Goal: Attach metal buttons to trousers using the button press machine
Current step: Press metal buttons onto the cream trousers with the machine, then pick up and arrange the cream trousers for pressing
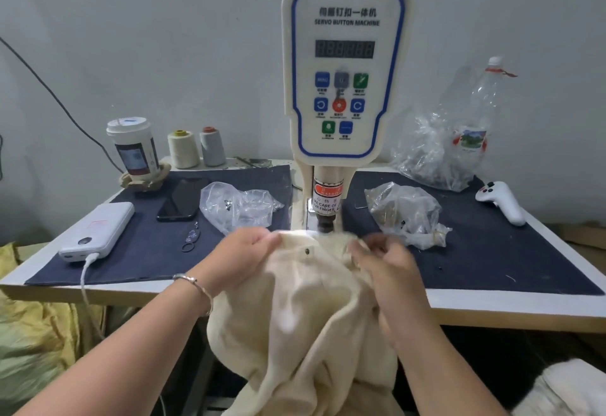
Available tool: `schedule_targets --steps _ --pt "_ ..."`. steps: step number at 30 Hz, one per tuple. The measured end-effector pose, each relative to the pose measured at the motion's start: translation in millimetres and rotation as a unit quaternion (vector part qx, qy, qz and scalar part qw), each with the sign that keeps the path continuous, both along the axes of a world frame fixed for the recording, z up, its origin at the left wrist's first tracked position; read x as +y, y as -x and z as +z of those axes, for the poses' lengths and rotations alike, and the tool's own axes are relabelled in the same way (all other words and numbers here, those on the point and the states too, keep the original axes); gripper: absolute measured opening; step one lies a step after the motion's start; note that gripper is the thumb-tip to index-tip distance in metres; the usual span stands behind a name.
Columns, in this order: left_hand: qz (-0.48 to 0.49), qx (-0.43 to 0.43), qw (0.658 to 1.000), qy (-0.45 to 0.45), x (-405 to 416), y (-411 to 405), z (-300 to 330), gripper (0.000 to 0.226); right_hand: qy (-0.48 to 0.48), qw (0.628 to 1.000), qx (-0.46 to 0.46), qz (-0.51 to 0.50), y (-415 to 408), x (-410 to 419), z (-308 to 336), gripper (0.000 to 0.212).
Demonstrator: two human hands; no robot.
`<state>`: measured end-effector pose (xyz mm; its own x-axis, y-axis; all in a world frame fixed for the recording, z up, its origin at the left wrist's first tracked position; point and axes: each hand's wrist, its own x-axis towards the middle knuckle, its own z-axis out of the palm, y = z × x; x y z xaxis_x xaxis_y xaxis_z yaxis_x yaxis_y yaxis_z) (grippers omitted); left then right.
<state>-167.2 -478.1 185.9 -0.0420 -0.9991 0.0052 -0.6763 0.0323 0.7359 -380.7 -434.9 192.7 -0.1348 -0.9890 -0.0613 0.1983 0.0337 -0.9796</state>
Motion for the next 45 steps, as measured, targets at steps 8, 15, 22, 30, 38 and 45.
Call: schedule_targets --steps 8,15,22,30,38,45 --pt "-0.126 0.228 0.952 -0.161 18.4 -40.9 23.4 0.043 -0.003 0.962 -0.101 0.255 18.3 18.2 52.5 0.021" --pt "-0.293 0.103 0.893 -0.324 58.8 -66.2 83.7 0.039 0.034 0.943 0.167 0.284 44.5 33.6 84.1 0.022" --pt "-0.314 0.247 0.891 -0.215 110.1 -28.3 131.2 0.009 0.097 0.811 0.357 0.453 50.3 70.5 103.7 0.046" --pt "-0.347 0.249 0.897 -0.115 151.5 0.6 169.0 0.031 0.105 0.899 0.113 0.409 66.8 97.5 123.1 0.027" --pt "-0.122 -0.275 0.881 -0.365 144.6 -30.3 15.8 0.039 0.076 0.921 -0.135 0.358 69.8 106.7 107.3 0.028" --pt "-0.247 -0.239 0.908 -0.239 192.8 66.7 -115.3 0.111 -0.036 0.916 -0.229 0.328 35.1 104.5 70.3 0.031"
